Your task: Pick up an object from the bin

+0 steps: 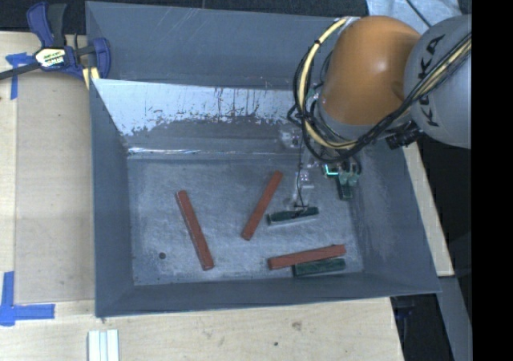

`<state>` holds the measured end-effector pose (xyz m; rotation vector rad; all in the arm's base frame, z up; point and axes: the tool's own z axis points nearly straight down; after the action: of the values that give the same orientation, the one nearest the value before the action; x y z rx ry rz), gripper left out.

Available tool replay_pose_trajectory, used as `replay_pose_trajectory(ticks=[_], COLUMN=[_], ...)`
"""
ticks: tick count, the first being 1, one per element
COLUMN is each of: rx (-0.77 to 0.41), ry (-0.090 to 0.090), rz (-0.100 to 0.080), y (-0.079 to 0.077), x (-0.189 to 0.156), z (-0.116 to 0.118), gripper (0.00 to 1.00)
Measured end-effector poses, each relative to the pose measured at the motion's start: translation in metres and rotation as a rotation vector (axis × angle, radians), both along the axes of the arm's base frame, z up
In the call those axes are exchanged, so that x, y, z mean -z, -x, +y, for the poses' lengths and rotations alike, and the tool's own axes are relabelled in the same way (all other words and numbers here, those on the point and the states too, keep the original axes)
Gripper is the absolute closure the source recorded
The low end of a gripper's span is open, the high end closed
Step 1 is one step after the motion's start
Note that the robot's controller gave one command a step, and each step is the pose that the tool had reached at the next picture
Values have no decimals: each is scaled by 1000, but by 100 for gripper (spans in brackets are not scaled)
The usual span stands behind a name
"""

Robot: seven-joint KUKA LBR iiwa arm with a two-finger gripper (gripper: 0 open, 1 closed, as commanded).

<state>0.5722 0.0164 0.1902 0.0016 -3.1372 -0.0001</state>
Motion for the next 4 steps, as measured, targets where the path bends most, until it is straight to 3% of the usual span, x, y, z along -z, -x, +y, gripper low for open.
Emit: replay_pose_trajectory(ticks=[1,2,3,4], rx=[-310,-510,-483,-520], ry=[-3,-1,1,2], rz=[1,-4,-10,2], y=[-15,3,-14,-11], x=[120,89,86,119], z=[19,38,12,29], gripper=[0,0,0,0])
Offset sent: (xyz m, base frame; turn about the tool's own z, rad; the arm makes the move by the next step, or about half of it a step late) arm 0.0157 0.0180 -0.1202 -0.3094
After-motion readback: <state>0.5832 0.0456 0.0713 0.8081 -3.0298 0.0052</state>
